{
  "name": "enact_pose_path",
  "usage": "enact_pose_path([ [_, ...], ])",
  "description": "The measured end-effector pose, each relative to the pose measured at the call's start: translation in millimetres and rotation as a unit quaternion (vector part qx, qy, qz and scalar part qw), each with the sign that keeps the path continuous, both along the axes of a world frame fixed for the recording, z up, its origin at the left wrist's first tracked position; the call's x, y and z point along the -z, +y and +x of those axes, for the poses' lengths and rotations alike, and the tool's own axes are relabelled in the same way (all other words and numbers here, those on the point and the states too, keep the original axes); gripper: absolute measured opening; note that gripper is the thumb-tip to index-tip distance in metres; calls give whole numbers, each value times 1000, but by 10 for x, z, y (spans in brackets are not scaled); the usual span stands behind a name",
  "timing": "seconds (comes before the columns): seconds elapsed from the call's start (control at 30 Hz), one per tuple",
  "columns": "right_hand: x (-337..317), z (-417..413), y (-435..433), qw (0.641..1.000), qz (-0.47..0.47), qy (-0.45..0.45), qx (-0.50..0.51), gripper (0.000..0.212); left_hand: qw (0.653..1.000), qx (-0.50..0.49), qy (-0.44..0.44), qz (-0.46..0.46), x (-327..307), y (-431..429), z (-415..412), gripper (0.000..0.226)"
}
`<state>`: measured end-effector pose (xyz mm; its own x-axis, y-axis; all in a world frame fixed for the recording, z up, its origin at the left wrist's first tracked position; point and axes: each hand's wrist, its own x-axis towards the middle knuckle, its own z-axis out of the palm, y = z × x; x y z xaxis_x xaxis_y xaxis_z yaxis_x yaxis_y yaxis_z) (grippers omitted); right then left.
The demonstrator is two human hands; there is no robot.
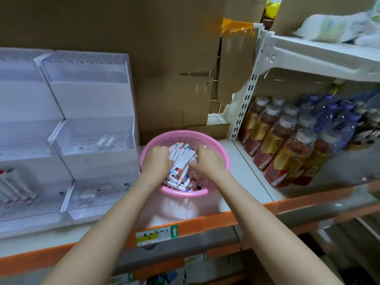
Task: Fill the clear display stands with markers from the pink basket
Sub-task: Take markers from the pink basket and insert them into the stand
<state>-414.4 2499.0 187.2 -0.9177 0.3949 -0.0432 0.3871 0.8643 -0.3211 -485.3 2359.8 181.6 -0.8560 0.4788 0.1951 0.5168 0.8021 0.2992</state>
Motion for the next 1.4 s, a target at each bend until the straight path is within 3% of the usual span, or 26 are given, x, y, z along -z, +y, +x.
enact_pose_path([
  [0.1,-61,-11,31,1000,-11,-8,-5,13,1000,-15,-20,6,-4,-4,-51,33],
  [0.37,6,-5,103,997,-37,67,23,19,1000,-4,-8,-7,-2,25,-83,28],
  [0.5,22,-8,122,991,-73,105,29,18,999,22,36,-30,-7,59,-53,12],
  [0.73,38,-10,79,980,-152,127,-23,54,989,35,99,-105,-43,163,9,18],
  [0.83,30,8,78,976,-164,132,-45,59,994,32,82,-62,-49,158,1,4],
  [1.0,-5,44,74,968,-164,178,-71,52,995,31,55,79,-26,119,-46,10],
  [1.27,-208,99,-146,925,-194,309,-109,54,952,162,90,244,-241,-49,52,47],
  [1.4,-355,132,-349,899,-206,365,-127,54,930,201,94,292,-423,-244,186,52],
])
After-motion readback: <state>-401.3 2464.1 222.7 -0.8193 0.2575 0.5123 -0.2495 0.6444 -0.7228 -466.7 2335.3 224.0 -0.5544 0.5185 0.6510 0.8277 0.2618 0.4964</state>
